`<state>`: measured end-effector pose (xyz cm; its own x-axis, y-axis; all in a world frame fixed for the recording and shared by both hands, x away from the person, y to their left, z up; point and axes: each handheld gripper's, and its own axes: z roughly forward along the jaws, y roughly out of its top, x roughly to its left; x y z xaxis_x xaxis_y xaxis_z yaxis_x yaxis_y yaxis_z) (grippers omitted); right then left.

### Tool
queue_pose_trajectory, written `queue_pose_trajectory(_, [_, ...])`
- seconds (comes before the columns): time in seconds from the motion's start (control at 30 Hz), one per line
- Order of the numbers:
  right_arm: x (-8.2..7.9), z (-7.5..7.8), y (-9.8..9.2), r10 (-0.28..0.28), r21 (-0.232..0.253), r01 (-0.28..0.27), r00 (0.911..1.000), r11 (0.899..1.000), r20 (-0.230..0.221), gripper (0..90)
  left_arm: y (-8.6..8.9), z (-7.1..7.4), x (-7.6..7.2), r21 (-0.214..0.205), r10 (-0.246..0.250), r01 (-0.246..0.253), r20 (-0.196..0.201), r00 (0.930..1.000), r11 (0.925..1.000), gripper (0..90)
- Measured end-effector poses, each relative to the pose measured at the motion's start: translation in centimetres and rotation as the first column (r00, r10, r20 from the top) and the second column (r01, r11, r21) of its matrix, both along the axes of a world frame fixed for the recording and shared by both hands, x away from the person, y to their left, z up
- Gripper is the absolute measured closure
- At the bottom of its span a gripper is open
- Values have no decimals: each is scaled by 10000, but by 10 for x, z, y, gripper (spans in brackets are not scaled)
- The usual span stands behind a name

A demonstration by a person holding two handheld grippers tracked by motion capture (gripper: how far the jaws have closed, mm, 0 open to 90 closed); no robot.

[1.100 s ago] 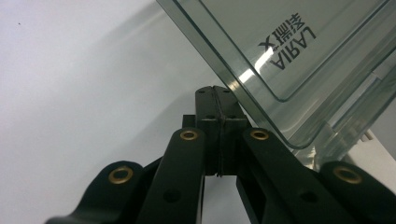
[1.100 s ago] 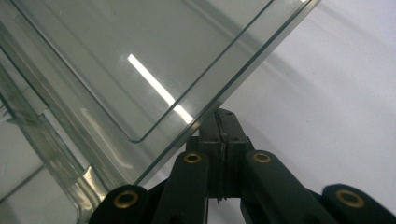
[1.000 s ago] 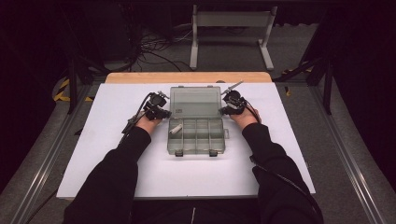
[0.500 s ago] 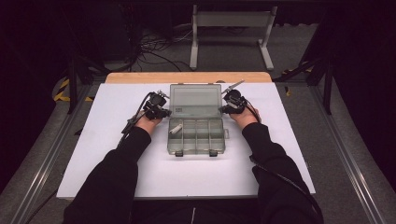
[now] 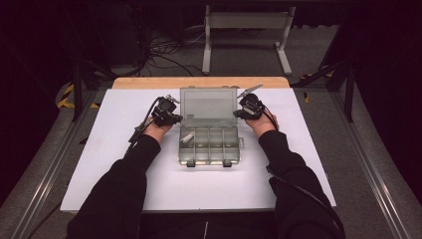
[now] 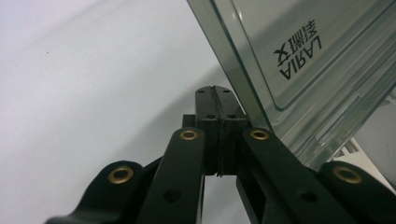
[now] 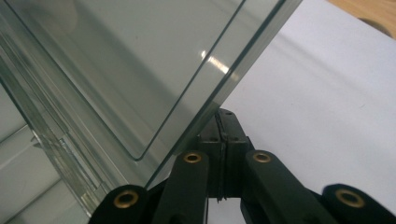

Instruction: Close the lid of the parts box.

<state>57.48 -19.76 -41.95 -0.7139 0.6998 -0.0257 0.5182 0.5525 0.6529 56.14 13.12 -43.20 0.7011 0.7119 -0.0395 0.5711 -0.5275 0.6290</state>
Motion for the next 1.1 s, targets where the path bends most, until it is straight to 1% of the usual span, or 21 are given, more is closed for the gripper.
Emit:
queue_pose_trajectory(0.1, [0, 1, 0, -1, 41, 1, 10000, 10000, 69, 900, 0, 1, -1, -38, 46, -46, 63, 10000, 10000, 899])
queue_pose_trajectory(0.2, [-1, 5, -1, 14, 112, -16, 9997, 9999, 226, 900, 1, 4, -1, -177, 64, -60, 178, 9998, 9998, 899])
queue_pose_trajectory(0.3, [-2, 8, -2, -31, 159, 26, 9995, 9999, 301, 900, 2, 5, -1, -126, 45, -41, 287, 9996, 9999, 899])
queue_pose_trajectory(0.4, [-3, 11, -3, -66, 181, 60, 9995, 9998, 320, 900, 3, 7, -2, -211, 39, -33, 312, 9995, 9998, 899])
queue_pose_trajectory(0.47, [-4, 13, -4, -20, 219, 11, 9993, 9998, 385, 900, 4, 9, -3, -195, 29, -21, 398, 9992, 9998, 899])
queue_pose_trajectory(0.5, [-5, 13, -4, -14, 221, 6, 9992, 9998, 392, 900, 4, 9, -3, -281, 32, -20, 408, 9992, 9996, 899])
queue_pose_trajectory(0.53, [-5, 15, -5, -5, 264, -6, 9991, 9997, 426, 900, 5, 10, -4, -273, 23, -10, 464, 9989, 9996, 900])
queue_pose_trajectory(0.67, [-9, 19, -6, 28, 383, -50, 9983, 9993, 580, 900, 6, 13, -5, -377, -36, 53, 460, 9989, 9993, 899])
queue_pose_trajectory(0.8, [-13, 23, -8, 72, 548, -111, 9975, 9984, 699, 900, 6, 16, -8, -409, -80, 104, 567, 9984, 9991, 899])
queue_pose_trajectory(0.93, [-16, 25, -9, 118, 668, -172, 9966, 9976, 810, 900, 9, 19, -9, -678, -107, 140, 480, 9988, 9976, 899])
queue_pose_trajectory(0.97, [-17, 26, -9, 139, 686, -196, 9965, 9974, 829, 900, 10, 20, -10, -625, -161, 196, 560, 9983, 9979, 899])
queue_pose_trajectory(1.0, [-19, 27, -9, 196, 724, -260, 9959, 9970, 883, 900, 9, 21, -10, -696, -153, 191, 551, 9984, 9974, 899])
queue_pose_trajectory(1.1, [-21, 29, -9, 222, 786, -295, 9956, 9965, 914, 900, 9, 23, -13, -680, -214, 259, 660, 9976, 9973, 899])
